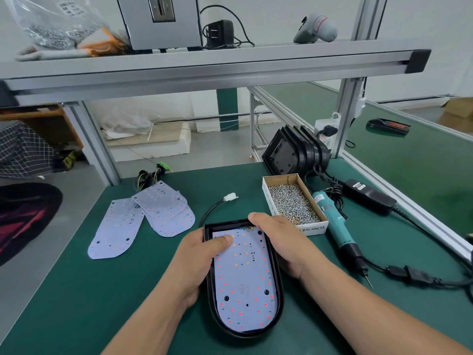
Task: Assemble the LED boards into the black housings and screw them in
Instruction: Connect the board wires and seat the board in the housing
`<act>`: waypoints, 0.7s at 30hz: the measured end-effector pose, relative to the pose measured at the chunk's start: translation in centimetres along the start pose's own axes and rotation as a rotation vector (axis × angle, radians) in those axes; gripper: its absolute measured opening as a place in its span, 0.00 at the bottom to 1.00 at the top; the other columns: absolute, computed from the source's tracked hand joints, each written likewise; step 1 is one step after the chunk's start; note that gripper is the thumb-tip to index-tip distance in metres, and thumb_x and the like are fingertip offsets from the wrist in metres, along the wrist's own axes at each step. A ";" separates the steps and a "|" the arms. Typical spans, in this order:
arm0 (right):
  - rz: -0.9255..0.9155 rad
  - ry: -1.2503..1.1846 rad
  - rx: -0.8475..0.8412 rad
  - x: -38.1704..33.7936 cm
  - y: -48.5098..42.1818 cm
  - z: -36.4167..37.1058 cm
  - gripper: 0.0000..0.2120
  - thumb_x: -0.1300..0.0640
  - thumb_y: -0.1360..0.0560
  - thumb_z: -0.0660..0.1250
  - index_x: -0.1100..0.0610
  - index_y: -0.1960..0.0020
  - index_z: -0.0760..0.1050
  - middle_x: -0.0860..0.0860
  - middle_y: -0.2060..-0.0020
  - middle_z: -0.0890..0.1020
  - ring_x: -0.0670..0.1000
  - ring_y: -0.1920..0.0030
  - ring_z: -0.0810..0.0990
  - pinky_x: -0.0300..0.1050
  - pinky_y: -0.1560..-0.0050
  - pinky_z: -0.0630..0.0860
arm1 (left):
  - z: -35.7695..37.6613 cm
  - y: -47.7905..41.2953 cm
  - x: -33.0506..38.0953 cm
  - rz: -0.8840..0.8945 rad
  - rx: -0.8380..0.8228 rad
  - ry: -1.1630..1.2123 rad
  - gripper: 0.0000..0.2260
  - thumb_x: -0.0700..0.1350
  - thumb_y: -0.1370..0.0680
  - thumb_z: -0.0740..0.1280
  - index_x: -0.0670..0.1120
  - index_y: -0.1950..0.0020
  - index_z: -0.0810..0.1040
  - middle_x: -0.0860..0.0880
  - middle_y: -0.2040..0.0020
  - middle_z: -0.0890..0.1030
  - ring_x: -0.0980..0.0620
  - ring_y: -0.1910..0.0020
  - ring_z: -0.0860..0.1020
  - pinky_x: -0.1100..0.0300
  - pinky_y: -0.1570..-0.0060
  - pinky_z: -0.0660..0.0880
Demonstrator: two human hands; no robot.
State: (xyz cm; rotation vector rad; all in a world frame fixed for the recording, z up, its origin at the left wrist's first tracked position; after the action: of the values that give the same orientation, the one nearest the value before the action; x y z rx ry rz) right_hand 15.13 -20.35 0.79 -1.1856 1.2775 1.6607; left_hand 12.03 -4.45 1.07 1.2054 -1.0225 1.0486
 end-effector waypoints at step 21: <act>-0.213 0.500 0.063 -4.3 0.6 -1.7 0.37 0.24 0.29 0.62 0.62 0.57 0.75 0.55 0.64 0.78 0.54 0.63 0.75 0.54 0.53 0.74 | 0.2 -0.5 0.2 0.046 0.002 -0.136 0.07 0.43 0.18 0.71 0.52 0.46 0.89 0.47 0.46 0.89 0.45 0.47 0.88 0.50 0.46 0.82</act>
State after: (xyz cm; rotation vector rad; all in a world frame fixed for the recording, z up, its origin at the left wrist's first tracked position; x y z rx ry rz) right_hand 16.36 -22.15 4.92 -1.7008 1.4225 1.1996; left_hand 12.58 -4.62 1.21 1.2731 -1.1590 1.0139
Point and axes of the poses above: each hand's wrist, its own y-axis away from the middle knuckle, its own z-axis out of the palm, x = y × z, the point moved 10 cm from there along -y, towards the middle knuckle
